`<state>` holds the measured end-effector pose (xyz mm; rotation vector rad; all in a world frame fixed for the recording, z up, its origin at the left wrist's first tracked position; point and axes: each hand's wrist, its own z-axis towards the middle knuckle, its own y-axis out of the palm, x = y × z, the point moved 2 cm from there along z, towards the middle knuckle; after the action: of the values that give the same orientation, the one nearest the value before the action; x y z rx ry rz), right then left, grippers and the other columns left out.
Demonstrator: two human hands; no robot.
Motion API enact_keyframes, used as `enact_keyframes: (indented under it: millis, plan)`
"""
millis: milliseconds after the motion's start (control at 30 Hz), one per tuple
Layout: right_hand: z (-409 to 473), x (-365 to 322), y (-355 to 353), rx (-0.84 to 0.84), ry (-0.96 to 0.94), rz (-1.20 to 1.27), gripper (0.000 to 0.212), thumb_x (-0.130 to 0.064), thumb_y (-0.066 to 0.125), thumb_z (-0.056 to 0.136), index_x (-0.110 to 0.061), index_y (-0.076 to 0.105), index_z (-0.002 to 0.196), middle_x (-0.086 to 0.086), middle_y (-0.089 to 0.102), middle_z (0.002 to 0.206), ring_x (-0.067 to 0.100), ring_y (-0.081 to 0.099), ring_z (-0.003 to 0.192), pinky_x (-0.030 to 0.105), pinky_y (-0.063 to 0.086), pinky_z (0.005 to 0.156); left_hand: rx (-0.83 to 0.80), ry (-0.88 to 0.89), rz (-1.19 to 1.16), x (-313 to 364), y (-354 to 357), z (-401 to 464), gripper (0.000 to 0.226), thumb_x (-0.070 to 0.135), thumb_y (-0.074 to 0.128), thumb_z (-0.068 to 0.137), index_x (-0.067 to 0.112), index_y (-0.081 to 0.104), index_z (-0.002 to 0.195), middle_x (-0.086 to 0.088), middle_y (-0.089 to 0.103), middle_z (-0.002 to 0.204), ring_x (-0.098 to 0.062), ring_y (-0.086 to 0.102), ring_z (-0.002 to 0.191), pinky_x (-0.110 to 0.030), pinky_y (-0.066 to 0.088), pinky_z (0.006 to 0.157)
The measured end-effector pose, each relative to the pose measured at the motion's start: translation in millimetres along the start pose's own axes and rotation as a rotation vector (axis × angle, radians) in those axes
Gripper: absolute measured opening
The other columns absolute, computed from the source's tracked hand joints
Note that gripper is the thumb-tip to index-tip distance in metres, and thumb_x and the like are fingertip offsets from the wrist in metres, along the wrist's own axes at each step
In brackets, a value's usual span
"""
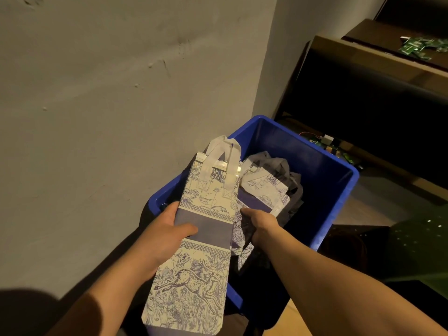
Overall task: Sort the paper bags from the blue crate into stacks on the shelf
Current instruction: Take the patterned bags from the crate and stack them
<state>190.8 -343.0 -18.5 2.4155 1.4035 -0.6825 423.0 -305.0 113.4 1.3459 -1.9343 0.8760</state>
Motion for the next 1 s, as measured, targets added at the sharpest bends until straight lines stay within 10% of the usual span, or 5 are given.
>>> enact_keyframes:
  millis: [200, 267, 600, 767, 1000]
  plan:
    - [-24.7, -11.7, -6.0, 0.089, -0.167, 0.029, 0.065, -0.007, 0.080, 0.084, -0.003, 0.046, 0.140, 0.021, 0.064, 0.127, 0.039, 0.067, 0.101, 0.051, 0.061, 0.083, 0.008, 0.010, 0.007, 0.5, 0.2, -3.3, 0.037, 0.006, 0.064, 0.096, 0.037, 0.062, 0.114, 0.000, 0.077, 0.105, -0.025, 0.074, 0.096, -0.051, 0.060, 0.089]
    - [-40.4, -20.0, -12.5, 0.127, -0.284, -0.063, 0.038, -0.006, 0.075, 0.087, -0.007, 0.053, 0.117, 0.017, 0.067, 0.121, 0.040, 0.066, 0.105, 0.057, 0.059, 0.090, 0.015, 0.015, 0.014, 2.2, 0.3, -4.0, 0.037, 0.006, 0.064, 0.095, 0.039, 0.063, 0.112, -0.001, 0.076, 0.106, -0.027, 0.074, 0.097, -0.052, 0.059, 0.090]
    - [-125.1, -81.1, -86.3, -0.026, -0.658, -0.157, 0.025, -0.016, 0.070, 0.097, -0.022, 0.064, 0.120, 0.003, 0.076, 0.109, 0.022, 0.072, 0.094, 0.037, 0.054, 0.076, 0.036, 0.072, 0.041, 14.7, 6.9, -15.0, 0.038, 0.002, 0.064, 0.095, 0.034, 0.061, 0.116, -0.002, 0.075, 0.109, -0.024, 0.073, 0.098, -0.052, 0.059, 0.091]
    - [-162.6, -80.2, -105.4, -0.262, -0.616, 0.048, 0.023, -0.006, 0.058, 0.102, -0.016, 0.061, 0.122, -0.001, 0.079, 0.082, 0.010, 0.074, 0.068, 0.024, 0.057, 0.059, -0.011, 0.202, 0.017, 25.5, 17.5, -20.0, 0.092, 0.002, 0.062, 0.099, 0.069, 0.023, 0.147, 0.031, 0.053, 0.123, 0.002, 0.065, 0.102, -0.032, 0.056, 0.087]
    - [-178.2, -36.3, -76.7, -0.338, -0.613, 0.031, 0.034, -0.004, 0.063, 0.099, -0.015, 0.062, 0.131, 0.012, 0.075, 0.120, 0.033, 0.072, 0.112, 0.054, 0.052, 0.101, -0.010, 0.231, -0.340, 43.4, 50.9, -26.4, 0.029, 0.024, 0.051, 0.106, 0.046, 0.067, 0.117, 0.013, 0.076, 0.117, -0.010, 0.070, 0.112, -0.038, 0.051, 0.099]
